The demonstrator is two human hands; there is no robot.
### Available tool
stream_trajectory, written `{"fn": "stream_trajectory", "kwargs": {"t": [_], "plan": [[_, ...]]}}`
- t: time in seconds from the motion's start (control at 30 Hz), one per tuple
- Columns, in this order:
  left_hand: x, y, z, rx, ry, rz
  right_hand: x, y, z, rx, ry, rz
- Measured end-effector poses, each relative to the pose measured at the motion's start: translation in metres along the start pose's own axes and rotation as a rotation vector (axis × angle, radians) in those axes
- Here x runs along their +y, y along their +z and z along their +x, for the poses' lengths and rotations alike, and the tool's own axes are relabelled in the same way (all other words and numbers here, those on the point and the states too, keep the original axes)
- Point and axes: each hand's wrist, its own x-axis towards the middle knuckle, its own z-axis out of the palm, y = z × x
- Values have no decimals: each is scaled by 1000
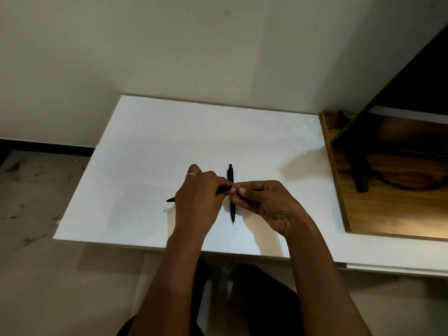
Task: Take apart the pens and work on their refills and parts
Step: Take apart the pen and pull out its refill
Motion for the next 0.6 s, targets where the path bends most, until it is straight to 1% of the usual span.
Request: {"fn": "stream_trajectory", "kwargs": {"t": [0.2, 0.4, 0.6], "plan": [[-4, 4, 0, -26, -57, -19, 0, -2, 0, -1, 3, -12], [-8, 4, 2, -1, -110, -247, -5, -5, -3, -73, -16, 58], [-8, 3, 5, 4, -117, -376, -7, -4, -3, -60, -16, 121]]}}
